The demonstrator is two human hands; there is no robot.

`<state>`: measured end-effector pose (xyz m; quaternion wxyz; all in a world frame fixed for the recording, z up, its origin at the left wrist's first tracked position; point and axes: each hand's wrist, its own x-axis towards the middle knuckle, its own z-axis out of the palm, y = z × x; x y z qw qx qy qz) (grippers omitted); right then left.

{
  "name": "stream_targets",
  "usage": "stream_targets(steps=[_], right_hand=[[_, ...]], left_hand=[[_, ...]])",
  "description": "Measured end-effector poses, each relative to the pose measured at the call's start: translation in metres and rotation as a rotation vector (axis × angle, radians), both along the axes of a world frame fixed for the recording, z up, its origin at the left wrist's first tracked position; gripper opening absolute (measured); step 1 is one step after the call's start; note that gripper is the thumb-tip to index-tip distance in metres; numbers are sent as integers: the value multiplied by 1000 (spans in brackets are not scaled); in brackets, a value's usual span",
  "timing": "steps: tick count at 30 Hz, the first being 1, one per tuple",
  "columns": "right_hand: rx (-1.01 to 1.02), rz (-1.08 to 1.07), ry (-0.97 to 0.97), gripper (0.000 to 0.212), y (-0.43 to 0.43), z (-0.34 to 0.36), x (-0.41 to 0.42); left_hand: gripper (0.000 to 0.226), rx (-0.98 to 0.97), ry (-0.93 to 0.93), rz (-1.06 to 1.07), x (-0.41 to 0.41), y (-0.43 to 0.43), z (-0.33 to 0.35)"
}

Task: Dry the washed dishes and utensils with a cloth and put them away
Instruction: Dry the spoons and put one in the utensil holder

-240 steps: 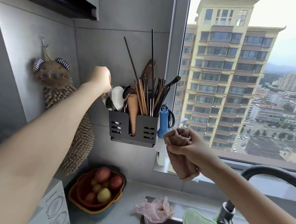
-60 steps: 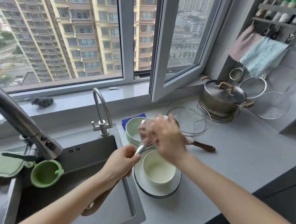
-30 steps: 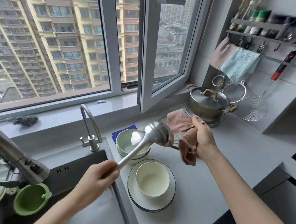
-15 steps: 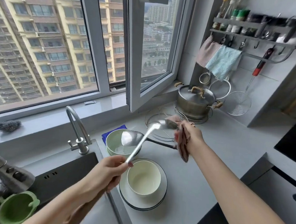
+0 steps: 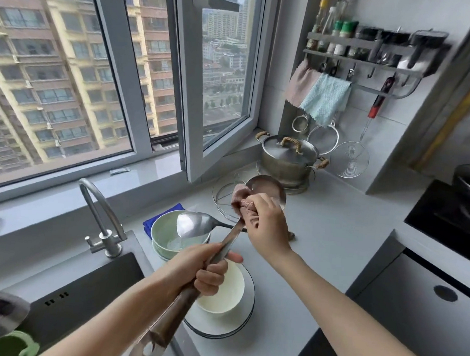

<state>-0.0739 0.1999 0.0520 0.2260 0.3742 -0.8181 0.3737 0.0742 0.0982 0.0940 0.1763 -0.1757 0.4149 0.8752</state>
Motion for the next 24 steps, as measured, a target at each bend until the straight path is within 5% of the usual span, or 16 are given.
stream_targets(steps=[6, 10, 17, 24], right_hand=[[2, 308, -283, 17, 3, 14, 51], [71, 351, -432, 17, 25, 16, 55], [175, 325, -38, 17, 59, 26, 49], [126, -58, 183, 34, 108, 51, -31]], left_hand=[[70, -126, -20, -56, -11, -13, -5], [54, -196, -19, -90, -12, -13, -15], [41, -515, 19, -74, -42, 14, -9], [22, -731, 41, -24, -97, 20, -8]])
